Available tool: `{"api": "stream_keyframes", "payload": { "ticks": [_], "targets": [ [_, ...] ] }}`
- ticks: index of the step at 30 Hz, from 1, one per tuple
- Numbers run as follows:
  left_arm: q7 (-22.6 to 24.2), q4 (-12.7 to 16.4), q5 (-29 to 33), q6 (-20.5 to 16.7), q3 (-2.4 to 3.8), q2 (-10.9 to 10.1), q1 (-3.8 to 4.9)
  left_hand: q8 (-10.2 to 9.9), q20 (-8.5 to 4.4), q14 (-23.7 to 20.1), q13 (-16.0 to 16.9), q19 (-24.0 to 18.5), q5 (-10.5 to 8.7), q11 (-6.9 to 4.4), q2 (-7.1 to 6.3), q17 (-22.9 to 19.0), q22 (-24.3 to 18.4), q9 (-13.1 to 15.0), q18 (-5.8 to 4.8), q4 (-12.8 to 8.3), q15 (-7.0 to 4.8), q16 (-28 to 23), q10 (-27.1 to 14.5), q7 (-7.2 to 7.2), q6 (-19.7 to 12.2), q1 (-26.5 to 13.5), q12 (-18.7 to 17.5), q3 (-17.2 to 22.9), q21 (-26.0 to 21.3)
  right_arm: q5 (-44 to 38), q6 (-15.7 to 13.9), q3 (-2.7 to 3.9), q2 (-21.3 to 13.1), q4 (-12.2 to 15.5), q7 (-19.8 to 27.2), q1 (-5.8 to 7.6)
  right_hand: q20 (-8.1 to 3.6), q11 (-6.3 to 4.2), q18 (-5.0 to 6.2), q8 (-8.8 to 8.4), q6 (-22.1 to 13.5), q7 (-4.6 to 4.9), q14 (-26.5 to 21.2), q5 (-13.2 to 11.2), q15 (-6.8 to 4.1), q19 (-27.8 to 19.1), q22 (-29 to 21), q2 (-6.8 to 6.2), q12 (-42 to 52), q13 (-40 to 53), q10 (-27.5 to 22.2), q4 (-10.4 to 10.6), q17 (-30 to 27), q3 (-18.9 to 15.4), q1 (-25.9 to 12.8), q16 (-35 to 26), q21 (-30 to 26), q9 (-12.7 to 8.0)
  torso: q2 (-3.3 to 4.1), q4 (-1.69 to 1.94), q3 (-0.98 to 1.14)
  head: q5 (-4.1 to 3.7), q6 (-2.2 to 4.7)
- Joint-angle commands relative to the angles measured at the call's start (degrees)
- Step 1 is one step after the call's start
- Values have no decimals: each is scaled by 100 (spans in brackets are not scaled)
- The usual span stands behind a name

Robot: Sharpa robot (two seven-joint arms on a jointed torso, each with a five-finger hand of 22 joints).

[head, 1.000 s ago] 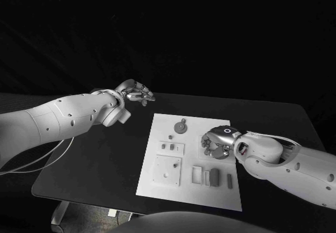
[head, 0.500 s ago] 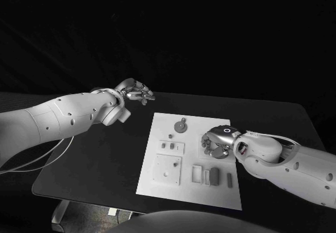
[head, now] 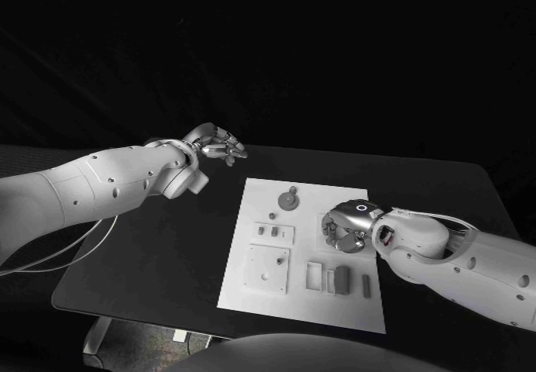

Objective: Assemble the parts on the task board

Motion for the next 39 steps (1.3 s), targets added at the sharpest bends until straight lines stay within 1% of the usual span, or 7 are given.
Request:
{"api": "stream_keyframes", "payload": {
  "ticks": [1, 5, 13, 20, 28, 32, 39],
  "targets": [
    [31, 13, 33, 39, 4, 6, 8, 34, 14, 37, -10, 24, -7, 39, 24, 10, 7, -7, 54, 20, 20, -27, -6, 0, -58, 46, -20, -5, -19, -98, 75, -1, 6, -2, 10, -4, -30, -3, 366, 22, 64, -4, 9, -15, -47, 34, 9, 62, -4, -1, 38, 8, -6, 30, -22, 7, 8, -7, 1, 1, 1, -2, -12],
    [31, 13, 33, 38, 4, 3, 8, 35, 13, 38, -10, 24, -7, 39, 25, 12, 8, -8, 54, 20, 20, -28, -6, 0, -59, 47, -22, -5, -19, -117, 63, -2, 6, -8, 4, -5, -35, -12, 366, 30, 91, -15, 13, 5, -55, 41, 10, 100, 0, 3, 69, -1, -6, 51, -4, 8, 7, -7, -1, 1, 1, -1, -15],
    [32, 12, 33, 35, 4, 4, 8, 36, 13, 39, -10, 25, -7, 39, 29, 15, 9, -9, 54, 22, 20, -29, -5, 0, -59, 48, -23, -4, -19, -182, 28, -2, 11, -3, -26, -8, -51, -77, 366, 85, 231, -70, 45, 23, -116, 66, 21, 243, 56, 48, 250, -21, -8, 118, 81, 9, 14, 12, 0, 1, 2, 1, -23],
    [32, 10, 33, 30, 4, 4, 8, 36, 12, 39, -10, 26, -7, 39, 31, 16, 9, -9, 55, 22, 19, -30, -4, 0, -59, 50, -24, -3, -19, -211, 21, -2, 33, -16, -33, -9, -60, -115, 366, 110, 316, -100, 86, -90, -155, 102, 26, 264, 78, 88, 346, 1, -13, 267, 147, 4, 21, 28, 0, 1, 2, 1, -32],
    [31, 9, 33, 26, 4, 6, 8, 38, 12, 41, -9, 27, -7, 39, 35, 20, 11, -10, 55, 22, 19, -31, -3, -1, -58, 53, -25, -2, -20, -246, -102, -2, 51, -21, -48, -9, -74, -153, 366, 141, 402, -130, 129, -80, -191, 145, 33, 331, 99, 127, 439, 15, -15, 342, 125, 2, 35, 53, 1, 1, 1, 1, -45],
    [31, 7, 33, 24, 4, 4, 8, 39, 12, 42, -9, 28, -7, 38, 36, 22, 12, -10, 55, 23, 18, -32, -1, -1, -57, 54, -25, -2, -20, -262, -160, -2, 54, -26, -62, -9, -92, -213, 366, 157, 451, -147, 178, -43, -248, 187, 36, 435, 144, 178, 580, 26, -22, 392, 90, -9, 44, 76, 1, 2, -1, 2, -53],
    [31, 6, 33, 24, 4, 2, 8, 41, 11, 43, -9, 29, -7, 38, 35, 25, 13, -11, 55, 22, 18, -34, 1, -1, -57, 56, -27, -2, -21, -253, -134, -1, 35, 2, -55, -9, -101, -229, 366, 168, 479, -161, 194, -25, -264, 197, 36, 458, 149, 192, 616, 16, -28, 415, 80, -22, 43, 89, 0, 3, -1, 4, -59]
  ]
}}
